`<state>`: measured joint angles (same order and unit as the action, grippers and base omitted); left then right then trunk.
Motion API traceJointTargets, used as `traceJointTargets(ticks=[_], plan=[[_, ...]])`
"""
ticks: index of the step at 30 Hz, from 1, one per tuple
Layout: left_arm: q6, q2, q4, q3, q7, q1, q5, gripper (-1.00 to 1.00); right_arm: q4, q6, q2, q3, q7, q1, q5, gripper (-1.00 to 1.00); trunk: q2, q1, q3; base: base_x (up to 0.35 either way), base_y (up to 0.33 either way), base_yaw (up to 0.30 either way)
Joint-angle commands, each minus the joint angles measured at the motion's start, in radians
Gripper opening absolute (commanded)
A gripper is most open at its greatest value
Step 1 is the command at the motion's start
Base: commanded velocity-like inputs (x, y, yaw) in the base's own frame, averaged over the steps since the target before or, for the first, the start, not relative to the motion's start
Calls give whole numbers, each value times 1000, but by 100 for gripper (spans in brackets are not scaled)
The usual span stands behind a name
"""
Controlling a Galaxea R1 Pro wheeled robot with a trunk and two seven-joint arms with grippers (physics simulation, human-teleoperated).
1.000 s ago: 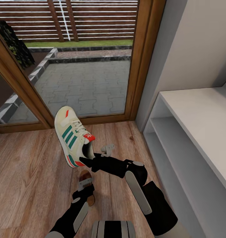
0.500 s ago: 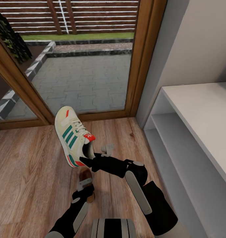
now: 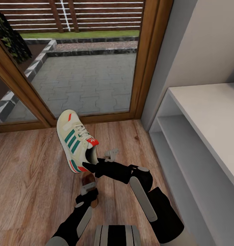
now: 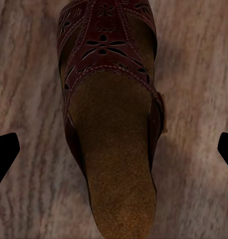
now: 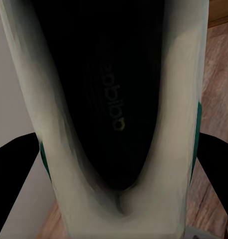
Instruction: Pick up the two gym shoes and the two sandals from the corridor floor and place them onto the hallstand (shoe rack) in the corridor, making sure they are on the rack and not on the floor. Arrange them so the two gym shoes are next to each other and the two sandals are next to each other.
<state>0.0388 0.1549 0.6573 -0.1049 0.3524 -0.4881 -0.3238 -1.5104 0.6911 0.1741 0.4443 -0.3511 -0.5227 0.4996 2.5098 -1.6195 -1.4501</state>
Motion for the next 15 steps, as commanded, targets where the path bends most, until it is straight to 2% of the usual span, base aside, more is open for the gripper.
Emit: traceJointTargets(ticks=[1,8,15], plan=[[4,0,2,-6,8,-1,-6,100,-1,5,0,-1,-2,0,2,-100,0,0,-1,0,0,0],[4,-3,1,-5,8,2,-6,100,-1,5,0,-1,-2,-1,2,-100,0,0,-8,0,0,0],[4,-4,1,-3,8,3,-5,100,-1,5,0,-1,-2,0,2,-100,2,-3,-37,0,0,0]])
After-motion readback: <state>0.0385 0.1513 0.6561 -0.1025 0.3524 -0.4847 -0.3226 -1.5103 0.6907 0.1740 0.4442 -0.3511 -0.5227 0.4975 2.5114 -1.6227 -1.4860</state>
